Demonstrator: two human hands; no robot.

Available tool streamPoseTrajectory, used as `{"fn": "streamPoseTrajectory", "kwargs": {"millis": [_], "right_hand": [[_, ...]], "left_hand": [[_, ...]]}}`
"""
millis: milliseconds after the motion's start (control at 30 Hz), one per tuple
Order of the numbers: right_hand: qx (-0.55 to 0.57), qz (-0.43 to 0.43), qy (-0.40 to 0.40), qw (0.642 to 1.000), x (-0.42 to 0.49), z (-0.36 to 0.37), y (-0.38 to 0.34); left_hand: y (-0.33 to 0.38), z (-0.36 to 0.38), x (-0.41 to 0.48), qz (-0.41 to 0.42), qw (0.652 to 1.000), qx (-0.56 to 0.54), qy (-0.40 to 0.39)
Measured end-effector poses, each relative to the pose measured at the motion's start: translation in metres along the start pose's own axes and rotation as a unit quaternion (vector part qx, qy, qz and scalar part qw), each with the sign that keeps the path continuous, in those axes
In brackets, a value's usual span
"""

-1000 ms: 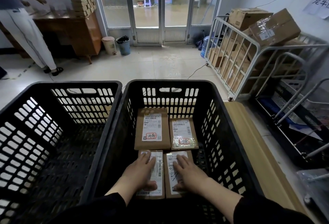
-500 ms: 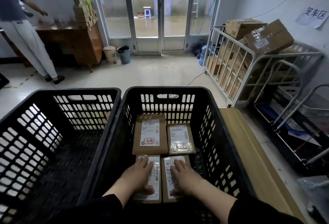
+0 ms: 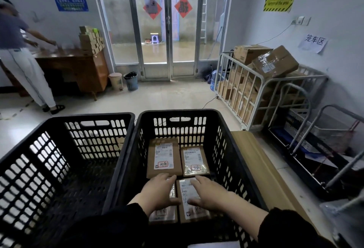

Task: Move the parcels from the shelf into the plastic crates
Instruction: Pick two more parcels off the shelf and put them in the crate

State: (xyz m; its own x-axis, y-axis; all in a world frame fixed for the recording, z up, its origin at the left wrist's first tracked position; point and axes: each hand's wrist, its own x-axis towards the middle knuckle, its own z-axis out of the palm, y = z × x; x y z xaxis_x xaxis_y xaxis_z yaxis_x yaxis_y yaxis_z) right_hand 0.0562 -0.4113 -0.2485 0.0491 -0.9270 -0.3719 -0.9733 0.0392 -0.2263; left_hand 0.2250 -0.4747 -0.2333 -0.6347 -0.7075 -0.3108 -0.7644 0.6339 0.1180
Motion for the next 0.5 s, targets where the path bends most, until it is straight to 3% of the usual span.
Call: {"fn": "streamPoseTrajectory", "kwargs": {"millis": [333, 500], "right_hand": [[0.06, 0.089, 0.135, 0.985, -0.096, -0.037, -0.041], [0.072, 0.178, 0.179, 0.965, -0.166, -0.025, -0.07]], "left_hand": [[0.02, -0.043, -0.063, 0.094, 0.992, -0.024, 0.083], [0.03, -0.052, -0.112, 0.16, 0.98, -0.002, 0.121]]}}
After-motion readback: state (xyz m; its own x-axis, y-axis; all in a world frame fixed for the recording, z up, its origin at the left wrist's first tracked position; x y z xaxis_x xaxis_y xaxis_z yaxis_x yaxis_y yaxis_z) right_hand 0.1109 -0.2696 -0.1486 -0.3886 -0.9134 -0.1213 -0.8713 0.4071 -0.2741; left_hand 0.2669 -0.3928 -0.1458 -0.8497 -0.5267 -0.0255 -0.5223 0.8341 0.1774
